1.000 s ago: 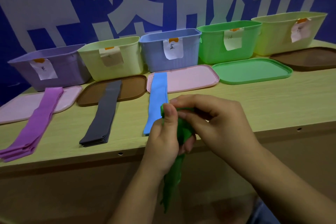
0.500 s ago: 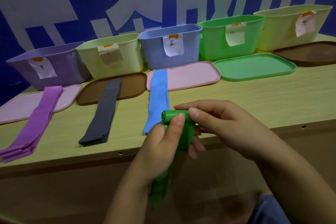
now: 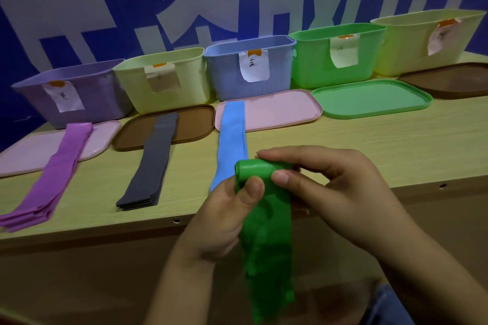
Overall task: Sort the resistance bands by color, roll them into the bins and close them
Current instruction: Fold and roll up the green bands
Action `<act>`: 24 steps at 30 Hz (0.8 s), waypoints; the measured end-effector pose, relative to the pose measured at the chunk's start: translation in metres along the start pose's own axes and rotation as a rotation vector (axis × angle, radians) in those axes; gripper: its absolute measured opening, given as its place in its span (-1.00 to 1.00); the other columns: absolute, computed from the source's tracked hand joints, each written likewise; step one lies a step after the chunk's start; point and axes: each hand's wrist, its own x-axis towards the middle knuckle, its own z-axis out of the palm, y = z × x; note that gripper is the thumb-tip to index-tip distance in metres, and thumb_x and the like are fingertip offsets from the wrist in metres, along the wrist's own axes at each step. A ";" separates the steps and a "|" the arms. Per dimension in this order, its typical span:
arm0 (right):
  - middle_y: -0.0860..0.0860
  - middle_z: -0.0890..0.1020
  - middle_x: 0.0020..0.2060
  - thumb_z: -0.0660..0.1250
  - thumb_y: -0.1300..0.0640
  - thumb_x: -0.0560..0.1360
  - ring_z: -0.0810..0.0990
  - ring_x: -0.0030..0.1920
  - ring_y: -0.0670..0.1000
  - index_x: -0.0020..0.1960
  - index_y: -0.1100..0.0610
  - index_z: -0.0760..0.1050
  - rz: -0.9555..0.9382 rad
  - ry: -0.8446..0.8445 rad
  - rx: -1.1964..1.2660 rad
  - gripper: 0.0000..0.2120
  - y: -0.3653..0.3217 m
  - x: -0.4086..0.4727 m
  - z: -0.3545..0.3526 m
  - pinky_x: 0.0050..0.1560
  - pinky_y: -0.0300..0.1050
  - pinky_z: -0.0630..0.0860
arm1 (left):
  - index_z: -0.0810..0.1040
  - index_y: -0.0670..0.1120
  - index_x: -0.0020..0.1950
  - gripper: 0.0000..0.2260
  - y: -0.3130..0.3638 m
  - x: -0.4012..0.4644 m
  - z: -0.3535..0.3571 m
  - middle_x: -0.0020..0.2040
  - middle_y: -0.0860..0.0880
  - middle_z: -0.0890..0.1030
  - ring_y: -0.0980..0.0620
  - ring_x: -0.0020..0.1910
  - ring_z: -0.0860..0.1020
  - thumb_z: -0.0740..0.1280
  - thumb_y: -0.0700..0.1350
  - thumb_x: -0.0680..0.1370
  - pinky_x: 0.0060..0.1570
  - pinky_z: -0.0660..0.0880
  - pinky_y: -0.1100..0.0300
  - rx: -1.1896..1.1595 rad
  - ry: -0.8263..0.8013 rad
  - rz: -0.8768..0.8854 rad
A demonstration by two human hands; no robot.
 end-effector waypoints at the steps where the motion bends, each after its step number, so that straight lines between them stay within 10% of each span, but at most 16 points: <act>1: -0.16 0.67 -0.05 0.40 0.08 0.38 0.64 -0.04 -0.07 0.04 -0.16 0.62 -0.032 0.010 -0.007 -0.74 -0.002 0.000 0.001 -0.18 -0.03 0.65 | 0.66 0.02 0.07 -0.55 0.000 0.001 0.000 -0.02 -0.01 0.67 0.01 0.01 0.63 0.47 0.26 0.32 -0.06 0.56 0.14 -0.042 0.000 0.003; 7: -0.19 0.67 -0.02 0.40 0.13 0.40 0.62 0.00 -0.23 0.06 -0.07 0.63 -0.125 0.074 -0.039 -0.74 -0.008 0.003 0.006 -0.05 -0.30 0.56 | 0.64 0.21 0.00 -0.44 -0.004 0.005 -0.001 -0.03 0.03 0.66 -0.08 0.06 0.61 0.40 0.49 0.13 0.09 0.50 -0.25 0.121 0.055 0.004; 12: -0.13 0.70 -0.17 0.44 0.20 0.39 0.63 -0.41 -0.11 -0.01 -0.01 0.64 -0.112 0.098 0.040 -0.79 -0.012 0.008 0.006 -0.39 -0.21 0.56 | 0.62 -0.02 -0.12 -0.52 -0.003 0.012 0.012 -0.30 -0.08 0.64 -0.05 -0.27 0.63 0.42 0.37 0.27 -0.18 0.56 0.01 0.056 0.032 0.013; 15: -0.01 0.71 -0.17 0.42 0.24 0.35 0.59 -0.41 -0.08 -0.03 0.04 0.64 -0.101 0.105 0.090 -0.78 -0.013 0.014 -0.001 -0.34 -0.23 0.54 | 0.59 -0.10 -0.21 -0.55 -0.001 0.014 0.017 -0.54 0.01 0.42 0.09 -0.59 0.35 0.38 0.31 0.38 -0.43 0.41 0.21 0.005 0.010 0.009; 24: -0.10 0.69 -0.16 0.44 0.33 0.37 0.67 -0.18 -0.16 -0.02 0.02 0.62 -0.172 0.174 -0.020 -0.72 -0.009 0.015 0.002 -0.19 -0.36 0.55 | 0.59 0.05 -0.34 -0.45 0.006 0.013 0.018 -0.59 0.06 0.37 0.12 -0.59 0.34 0.20 0.52 0.29 -0.53 0.29 0.31 0.240 0.157 0.097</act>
